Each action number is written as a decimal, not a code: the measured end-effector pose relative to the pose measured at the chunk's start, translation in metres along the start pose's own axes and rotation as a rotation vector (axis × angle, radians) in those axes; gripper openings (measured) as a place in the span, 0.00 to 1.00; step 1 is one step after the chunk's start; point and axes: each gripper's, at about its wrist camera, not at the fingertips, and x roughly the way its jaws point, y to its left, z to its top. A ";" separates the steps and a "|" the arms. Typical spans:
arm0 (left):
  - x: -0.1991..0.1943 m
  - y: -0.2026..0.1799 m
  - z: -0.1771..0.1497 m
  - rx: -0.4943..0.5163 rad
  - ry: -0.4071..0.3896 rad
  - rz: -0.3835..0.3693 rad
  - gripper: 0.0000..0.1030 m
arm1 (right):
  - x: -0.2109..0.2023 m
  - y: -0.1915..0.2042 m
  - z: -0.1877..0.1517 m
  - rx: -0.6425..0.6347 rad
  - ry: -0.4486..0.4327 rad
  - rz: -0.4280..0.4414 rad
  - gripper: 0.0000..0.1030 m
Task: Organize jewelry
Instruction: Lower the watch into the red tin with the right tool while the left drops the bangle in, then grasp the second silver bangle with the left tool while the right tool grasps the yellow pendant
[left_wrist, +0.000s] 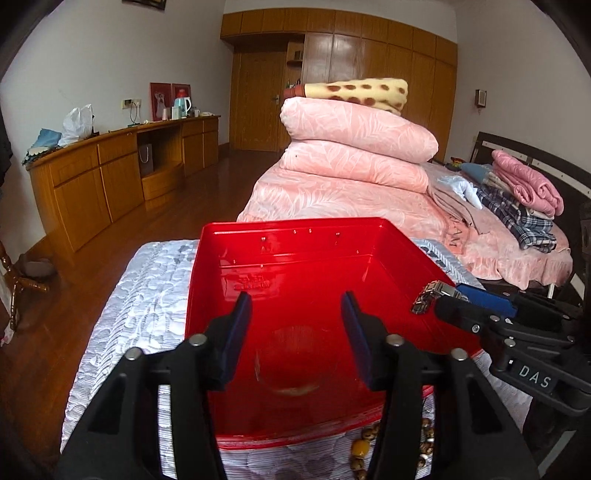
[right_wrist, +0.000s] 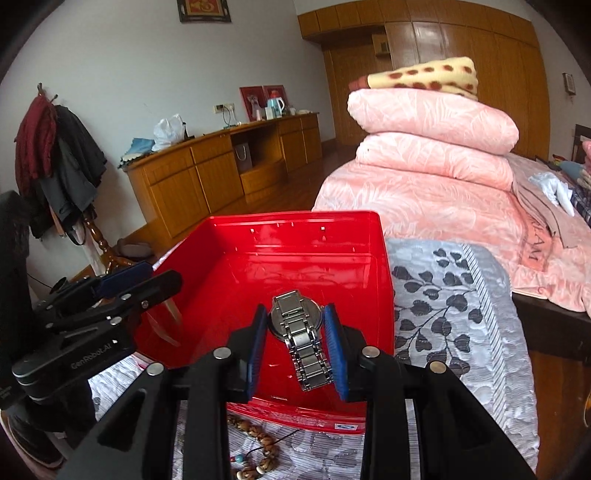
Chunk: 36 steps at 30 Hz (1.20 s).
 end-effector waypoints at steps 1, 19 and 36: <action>0.000 0.000 0.000 0.000 -0.003 0.000 0.59 | 0.002 -0.001 0.000 0.000 0.006 -0.003 0.31; -0.114 0.021 -0.037 0.018 -0.120 0.096 0.79 | -0.094 0.024 -0.059 0.059 -0.114 -0.014 0.37; -0.131 0.040 -0.130 -0.067 0.056 0.172 0.78 | -0.110 0.059 -0.150 0.097 -0.008 -0.039 0.38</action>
